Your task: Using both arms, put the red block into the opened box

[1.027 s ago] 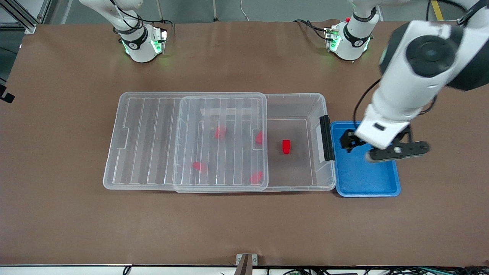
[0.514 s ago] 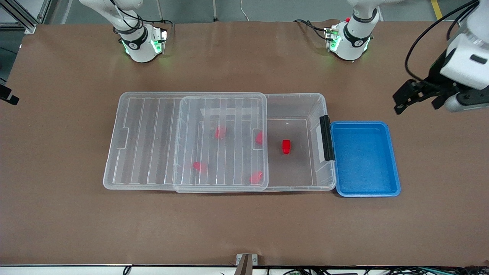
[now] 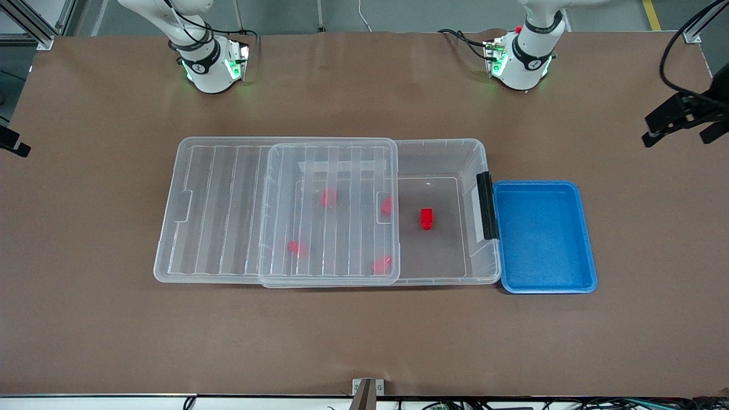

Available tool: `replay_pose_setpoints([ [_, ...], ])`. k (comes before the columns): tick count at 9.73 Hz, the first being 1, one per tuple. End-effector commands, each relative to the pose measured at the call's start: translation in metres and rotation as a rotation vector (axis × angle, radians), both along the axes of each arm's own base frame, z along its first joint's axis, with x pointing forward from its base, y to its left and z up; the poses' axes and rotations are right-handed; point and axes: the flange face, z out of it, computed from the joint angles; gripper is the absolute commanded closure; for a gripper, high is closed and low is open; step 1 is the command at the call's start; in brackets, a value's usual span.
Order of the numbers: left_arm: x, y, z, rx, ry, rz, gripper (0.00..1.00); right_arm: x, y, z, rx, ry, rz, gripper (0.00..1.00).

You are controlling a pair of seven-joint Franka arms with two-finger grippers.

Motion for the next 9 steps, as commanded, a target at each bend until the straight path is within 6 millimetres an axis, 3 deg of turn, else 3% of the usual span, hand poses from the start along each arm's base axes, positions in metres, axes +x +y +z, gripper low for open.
replay_pose_setpoints([
  [1, -0.021, -0.003, -0.015, -0.009, 0.056, -0.016, 0.00, 0.002, -0.005, -0.087, 0.011, 0.015, 0.092, 0.40],
  [2, -0.020, -0.003, -0.015, -0.025, 0.058, -0.015, 0.00, 0.005, 0.000, -0.120, 0.009, 0.008, 0.106, 0.72],
  [3, -0.021, -0.003, -0.015, -0.030, 0.057, -0.016, 0.00, 0.007, 0.010, -0.158, 0.010, 0.003, 0.118, 0.97],
  [6, -0.018, -0.008, -0.020, -0.031, 0.066, -0.023, 0.00, 0.018, 0.049, -0.237, 0.049, 0.048, 0.156, 1.00],
  [8, -0.016, -0.005, -0.016, -0.032, 0.054, -0.019, 0.00, 0.026, 0.073, -0.267, 0.065, 0.076, 0.187, 1.00],
  [9, -0.017, -0.005, -0.014, -0.035, 0.049, -0.018, 0.00, 0.026, 0.079, -0.271, 0.067, 0.082, 0.196, 1.00],
])
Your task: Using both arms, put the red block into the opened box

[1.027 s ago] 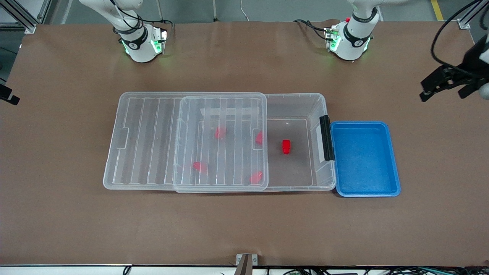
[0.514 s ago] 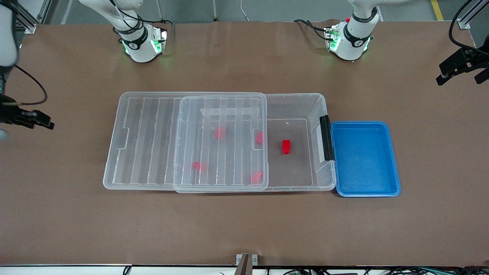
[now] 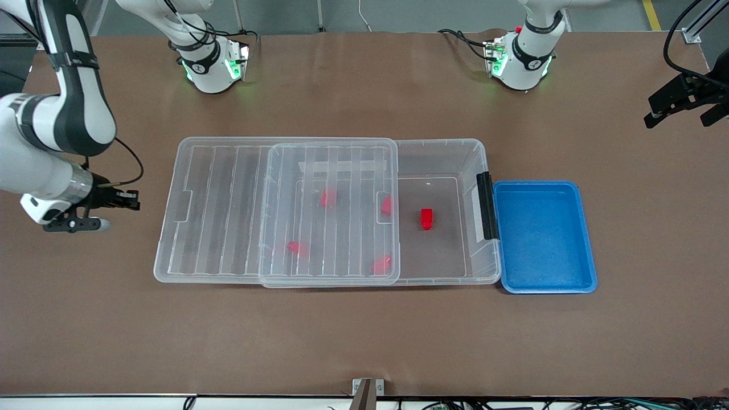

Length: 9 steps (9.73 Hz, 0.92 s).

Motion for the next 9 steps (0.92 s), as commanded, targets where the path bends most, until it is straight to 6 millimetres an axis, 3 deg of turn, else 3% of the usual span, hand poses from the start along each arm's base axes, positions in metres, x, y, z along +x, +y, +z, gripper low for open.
replay_pose_setpoints([
  [1, 0.001, 0.000, -0.012, -0.017, 0.026, -0.004, 0.00, 0.000, 0.010, -0.005, 0.020, 0.000, 0.015, 1.00],
  [7, 0.003, -0.003, -0.017, -0.011, 0.035, -0.008, 0.00, 0.002, 0.054, -0.005, 0.102, 0.012, -0.007, 1.00],
  [9, 0.004, -0.003, -0.016, -0.009, 0.032, -0.008, 0.00, 0.003, 0.089, -0.002, 0.126, 0.019, -0.035, 1.00],
])
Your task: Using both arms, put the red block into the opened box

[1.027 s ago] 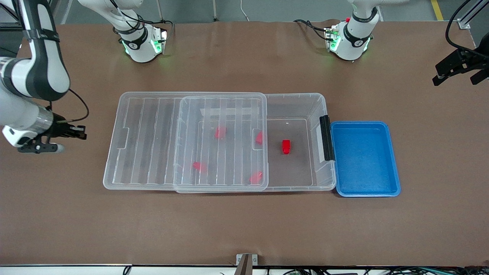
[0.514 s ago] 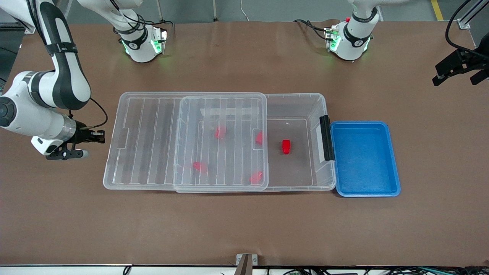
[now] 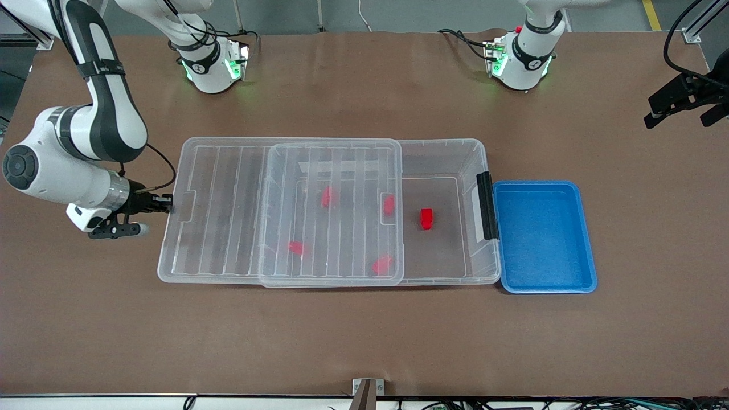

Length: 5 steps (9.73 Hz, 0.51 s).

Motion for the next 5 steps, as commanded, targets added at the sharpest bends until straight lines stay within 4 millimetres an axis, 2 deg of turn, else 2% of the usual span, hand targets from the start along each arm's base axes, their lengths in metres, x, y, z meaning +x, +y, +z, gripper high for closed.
replay_pose_setpoints([
  [1, 0.004, -0.002, -0.017, -0.008, 0.033, -0.008, 0.00, 0.003, 0.032, 0.005, 0.026, 0.011, -0.045, 1.00],
  [2, 0.005, -0.003, -0.016, -0.008, 0.026, -0.009, 0.00, 0.006, 0.043, 0.009, 0.029, 0.008, -0.059, 1.00],
  [5, 0.005, -0.003, -0.017, -0.007, 0.025, -0.009, 0.00, 0.014, 0.090, 0.001, 0.041, 0.032, -0.078, 1.00],
])
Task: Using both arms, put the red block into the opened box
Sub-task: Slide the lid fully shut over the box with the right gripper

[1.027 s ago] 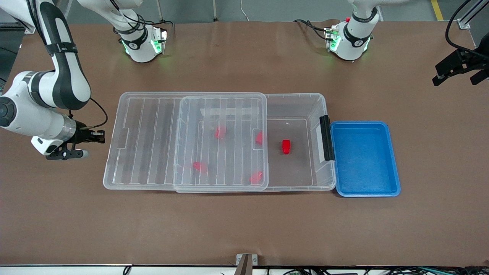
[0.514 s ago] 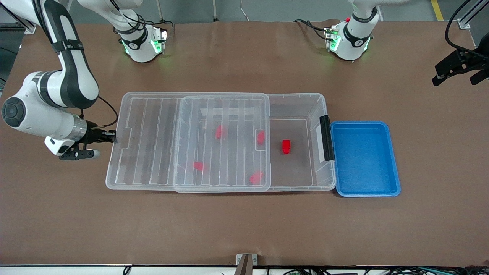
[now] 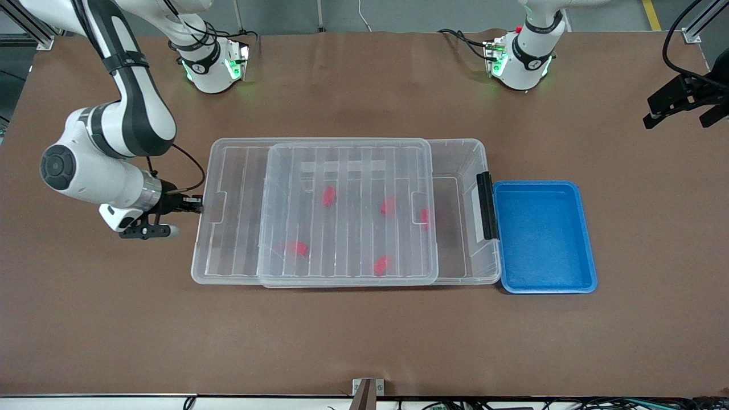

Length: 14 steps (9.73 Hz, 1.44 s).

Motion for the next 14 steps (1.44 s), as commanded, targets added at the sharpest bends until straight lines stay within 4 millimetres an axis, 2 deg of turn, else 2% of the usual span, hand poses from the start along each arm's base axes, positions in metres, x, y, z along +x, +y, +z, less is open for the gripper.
replay_pose_setpoints([
  [1, 0.004, -0.002, -0.016, -0.007, 0.025, -0.007, 0.00, 0.007, 0.036, -0.008, 0.031, 0.028, -0.025, 1.00],
  [4, 0.004, -0.002, -0.015, -0.007, 0.024, -0.007, 0.00, 0.009, 0.071, -0.008, 0.045, 0.040, -0.042, 1.00],
  [14, 0.005, -0.002, -0.015, -0.005, 0.022, -0.008, 0.00, 0.003, 0.109, -0.020, 0.050, 0.043, -0.040, 1.00],
])
